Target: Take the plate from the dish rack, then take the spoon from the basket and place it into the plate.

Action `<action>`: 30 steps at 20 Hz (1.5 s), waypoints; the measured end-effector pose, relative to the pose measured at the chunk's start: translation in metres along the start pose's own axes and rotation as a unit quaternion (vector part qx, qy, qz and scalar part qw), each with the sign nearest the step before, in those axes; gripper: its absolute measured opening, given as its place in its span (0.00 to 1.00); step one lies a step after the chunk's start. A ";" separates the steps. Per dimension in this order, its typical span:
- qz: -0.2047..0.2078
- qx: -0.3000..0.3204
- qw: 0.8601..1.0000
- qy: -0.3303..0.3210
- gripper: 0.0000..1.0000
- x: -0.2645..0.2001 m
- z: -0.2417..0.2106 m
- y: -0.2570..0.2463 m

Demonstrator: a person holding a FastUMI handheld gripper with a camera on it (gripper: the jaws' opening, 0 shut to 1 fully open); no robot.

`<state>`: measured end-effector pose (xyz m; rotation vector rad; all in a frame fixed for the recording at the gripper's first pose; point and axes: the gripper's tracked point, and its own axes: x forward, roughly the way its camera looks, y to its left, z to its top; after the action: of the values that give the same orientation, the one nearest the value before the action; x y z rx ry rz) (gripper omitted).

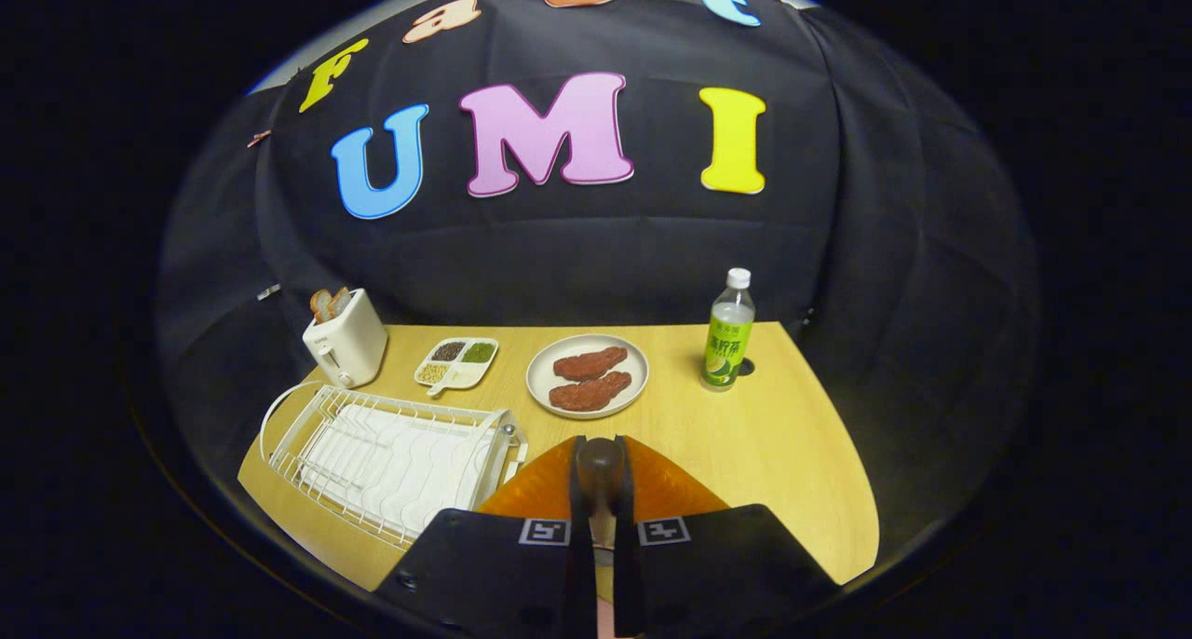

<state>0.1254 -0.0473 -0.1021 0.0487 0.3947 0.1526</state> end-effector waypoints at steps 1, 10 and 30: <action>-0.010 0.004 1.000 -0.016 0.11 -0.010 0.010 -0.001; -0.050 0.065 0.997 0.012 0.11 -0.087 -0.024 0.010; -0.058 0.124 0.969 0.204 0.16 -0.057 -0.217 0.062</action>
<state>-0.0188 0.0086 -0.2763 0.2439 0.8255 -0.0048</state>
